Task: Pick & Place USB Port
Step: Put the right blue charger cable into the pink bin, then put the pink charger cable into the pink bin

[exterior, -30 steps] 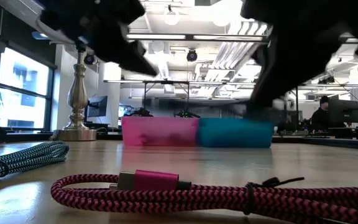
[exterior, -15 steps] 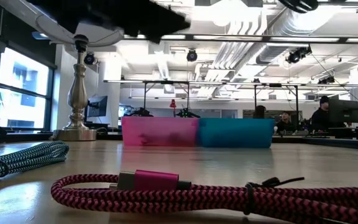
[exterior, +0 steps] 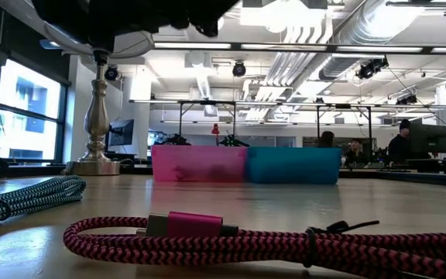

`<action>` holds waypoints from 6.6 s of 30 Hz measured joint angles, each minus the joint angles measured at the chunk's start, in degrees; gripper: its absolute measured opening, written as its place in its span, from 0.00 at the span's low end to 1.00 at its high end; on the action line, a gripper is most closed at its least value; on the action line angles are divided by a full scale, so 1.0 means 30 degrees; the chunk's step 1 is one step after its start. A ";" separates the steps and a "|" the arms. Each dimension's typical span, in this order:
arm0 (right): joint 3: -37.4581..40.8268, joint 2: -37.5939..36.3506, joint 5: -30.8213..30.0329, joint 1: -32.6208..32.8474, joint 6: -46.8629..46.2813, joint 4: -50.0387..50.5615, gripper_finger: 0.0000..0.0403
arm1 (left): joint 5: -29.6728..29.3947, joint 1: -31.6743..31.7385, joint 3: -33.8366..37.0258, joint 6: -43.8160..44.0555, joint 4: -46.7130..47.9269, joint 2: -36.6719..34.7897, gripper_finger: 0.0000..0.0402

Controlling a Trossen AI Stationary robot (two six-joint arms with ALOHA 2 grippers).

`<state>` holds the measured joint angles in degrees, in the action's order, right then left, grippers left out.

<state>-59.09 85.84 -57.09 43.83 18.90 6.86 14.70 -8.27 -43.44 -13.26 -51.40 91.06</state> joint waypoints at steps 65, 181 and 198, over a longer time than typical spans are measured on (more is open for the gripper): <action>-0.0032 0.0022 -0.0384 -0.3461 -0.0261 -0.0555 0.39 | -0.9602 0.4331 -0.0042 -0.3154 1.0045 -0.4209 0.06; -0.2210 0.8215 1.7319 -0.2758 -1.7364 -0.3973 0.33 | -1.9306 -0.9128 -1.2588 1.3006 4.5630 -0.9692 0.48; -0.6994 0.9887 1.6642 -0.2279 -1.9722 0.5243 0.33 | -1.8572 -0.9128 -1.0765 1.3230 4.5590 -0.9682 0.48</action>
<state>-80.07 115.50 -7.16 37.00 -40.27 22.59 -41.01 -35.66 -75.74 26.43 85.37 62.02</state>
